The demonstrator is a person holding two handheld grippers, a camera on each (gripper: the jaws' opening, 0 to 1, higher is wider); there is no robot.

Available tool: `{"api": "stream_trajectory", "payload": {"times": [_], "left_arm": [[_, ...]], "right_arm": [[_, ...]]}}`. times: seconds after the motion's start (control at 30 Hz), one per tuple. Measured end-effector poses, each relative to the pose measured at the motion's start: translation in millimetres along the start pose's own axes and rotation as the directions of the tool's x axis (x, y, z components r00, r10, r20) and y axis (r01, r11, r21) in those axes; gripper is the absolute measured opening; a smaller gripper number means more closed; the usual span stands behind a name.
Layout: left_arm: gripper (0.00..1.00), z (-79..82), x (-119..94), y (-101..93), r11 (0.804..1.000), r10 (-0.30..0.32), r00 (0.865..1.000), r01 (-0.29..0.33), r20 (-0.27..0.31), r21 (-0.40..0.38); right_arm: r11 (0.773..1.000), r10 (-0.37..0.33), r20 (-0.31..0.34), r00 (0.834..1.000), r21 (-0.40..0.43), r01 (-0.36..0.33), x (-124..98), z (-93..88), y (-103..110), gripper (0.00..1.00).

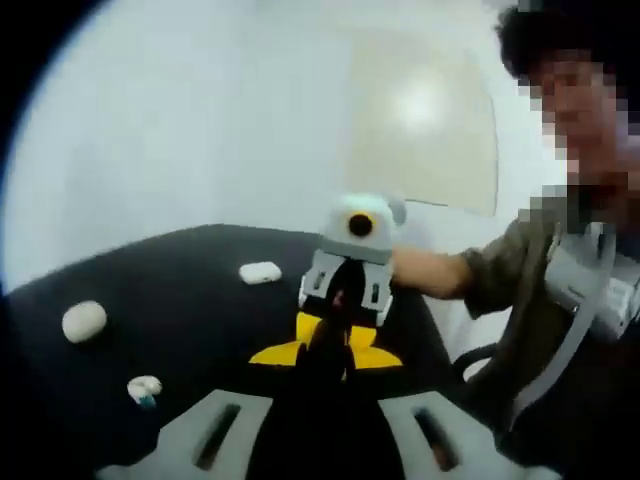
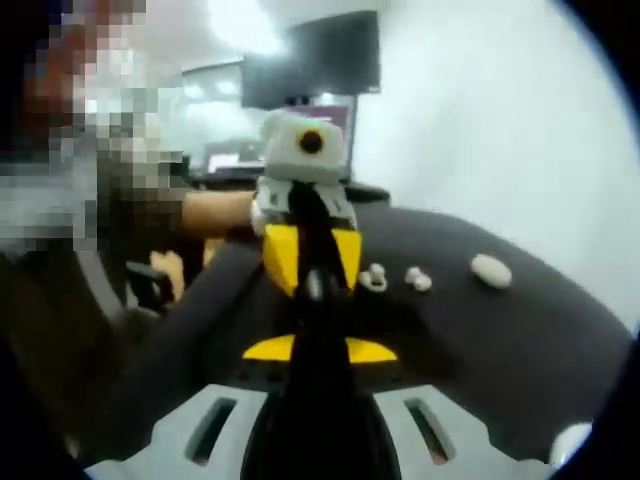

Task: Pick up three earphones and place each one into its charging case using tactile feedback, ensure that each earphone is properly inserted and securely positioned inside the case.

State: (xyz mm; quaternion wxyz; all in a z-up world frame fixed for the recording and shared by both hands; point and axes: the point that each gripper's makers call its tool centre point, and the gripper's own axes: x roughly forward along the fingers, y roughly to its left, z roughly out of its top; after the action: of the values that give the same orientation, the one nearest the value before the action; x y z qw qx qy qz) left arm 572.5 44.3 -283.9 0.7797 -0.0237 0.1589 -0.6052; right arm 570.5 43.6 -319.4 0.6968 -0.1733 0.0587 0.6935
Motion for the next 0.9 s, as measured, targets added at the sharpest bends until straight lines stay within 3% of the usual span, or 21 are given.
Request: {"api": "stream_trajectory", "payload": {"times": [0.1, 0.2, 0.33, 0.4, 0.57, 0.73, 0.9], "left_arm": [[0.13, -0.3, -1.7, 2.5, 0.998, -0.022, 1.0, 0.021, -0.003, -0.059], [0.15, 2.0, 1.0, 3.8, 0.999, -0.006, 1.0, 0.006, 0.003, -0.05], [0.17, 10.5, -2.2, 11.7, 0.998, 0.043, 0.997, -0.04, 0.059, -0.05], [0.11, 10.4, -7.4, 25.6, 0.993, 0.119, 0.991, -0.118, 0.055, -0.025], [0.14, 8.1, -10.7, 30.5, 0.991, 0.131, 0.99, -0.131, 0.041, -0.024], [0.14, 17.8, -27.2, 32.2, 0.988, 0.156, 0.986, -0.156, 0.061, -0.004], [0.14, 15.8, -50.7, 46.1, 0.969, 0.242, 0.968, -0.244, 0.063, 0.03]], "right_arm": [[1.0, -0.006, 0.007, 1.0, -0.028, 0.007, 0.4, 0.6, 0.1, 0.18], [1.0, -0.007, 0.007, 1.0, -0.022, 0.007, 1.5, 0.0, -4.6, 0.18], [0.999, -0.006, 0.01, 1.0, -0.032, 0.006, 3.1, 0.4, -5.8, 0.18], [0.999, 0.013, 0.021, 1.0, -0.046, -0.012, 4.0, 2.7, -3.0, 0.18], [1.0, 0.014, 0.018, 1.0, -0.019, -0.014, 3.6, 2.2, -5.3, 0.18], [1.0, 0.02, 0.006, 1.0, 0.024, -0.02, 1.3, 0.3, -5.3, 0.18], [0.997, 0.04, -0.018, 0.999, 0.063, -0.039, -9.9, -4.5, -0.7, 0.18]]}}
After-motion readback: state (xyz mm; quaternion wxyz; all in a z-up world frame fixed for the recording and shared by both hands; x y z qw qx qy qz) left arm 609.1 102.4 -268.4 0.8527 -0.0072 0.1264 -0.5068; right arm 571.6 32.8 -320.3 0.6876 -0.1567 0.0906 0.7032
